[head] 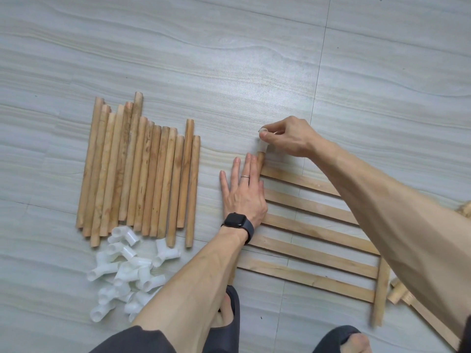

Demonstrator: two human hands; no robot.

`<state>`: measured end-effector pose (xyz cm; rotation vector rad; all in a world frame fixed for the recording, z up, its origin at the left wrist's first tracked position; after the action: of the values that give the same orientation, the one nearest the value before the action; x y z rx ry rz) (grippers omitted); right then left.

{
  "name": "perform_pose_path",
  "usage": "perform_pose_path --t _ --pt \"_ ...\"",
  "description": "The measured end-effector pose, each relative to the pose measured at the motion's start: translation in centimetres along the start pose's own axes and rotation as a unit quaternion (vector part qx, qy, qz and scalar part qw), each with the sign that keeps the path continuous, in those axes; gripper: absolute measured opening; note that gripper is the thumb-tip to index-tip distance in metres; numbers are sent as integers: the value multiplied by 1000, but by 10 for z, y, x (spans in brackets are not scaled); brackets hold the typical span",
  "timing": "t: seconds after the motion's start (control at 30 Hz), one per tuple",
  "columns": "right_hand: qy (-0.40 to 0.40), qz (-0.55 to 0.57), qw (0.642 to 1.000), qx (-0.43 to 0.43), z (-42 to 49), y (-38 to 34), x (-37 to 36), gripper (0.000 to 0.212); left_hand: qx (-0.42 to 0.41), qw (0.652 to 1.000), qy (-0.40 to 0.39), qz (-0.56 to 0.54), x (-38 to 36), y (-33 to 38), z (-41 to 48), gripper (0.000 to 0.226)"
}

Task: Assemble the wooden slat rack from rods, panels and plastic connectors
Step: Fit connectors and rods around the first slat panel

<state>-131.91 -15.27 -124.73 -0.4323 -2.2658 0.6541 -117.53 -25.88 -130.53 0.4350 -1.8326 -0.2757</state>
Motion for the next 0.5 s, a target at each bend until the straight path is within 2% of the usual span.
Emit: perform_pose_path --t 0.13,0.3,0.4,0.5 --pt "-6 -36 999 -2 0 -2 -2 21 3 1000 -3 0 -1 -2 2 62" --pt "47 32 998 20 -12 12 -12 35 -5 1000 6 -11 0 -2 0 61" --pt "56 -29 996 67 -21 20 -30 43 -6 1000 16 -3 -1 -3 -1 60" --pt "134 42 989 54 -27 38 -33 52 -9 1000 24 -3 -2 -3 -3 60"
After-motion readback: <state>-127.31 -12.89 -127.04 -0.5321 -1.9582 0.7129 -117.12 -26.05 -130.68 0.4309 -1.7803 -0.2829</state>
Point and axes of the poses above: each hand's wrist, its own z-axis towards the middle knuckle, its own x-axis out of the back of the hand, y = z × x, the point moved 6 cm from there along z, towards the middle knuckle, and after that the axes turned 6 degrees about -y, right-handed, at the moved point
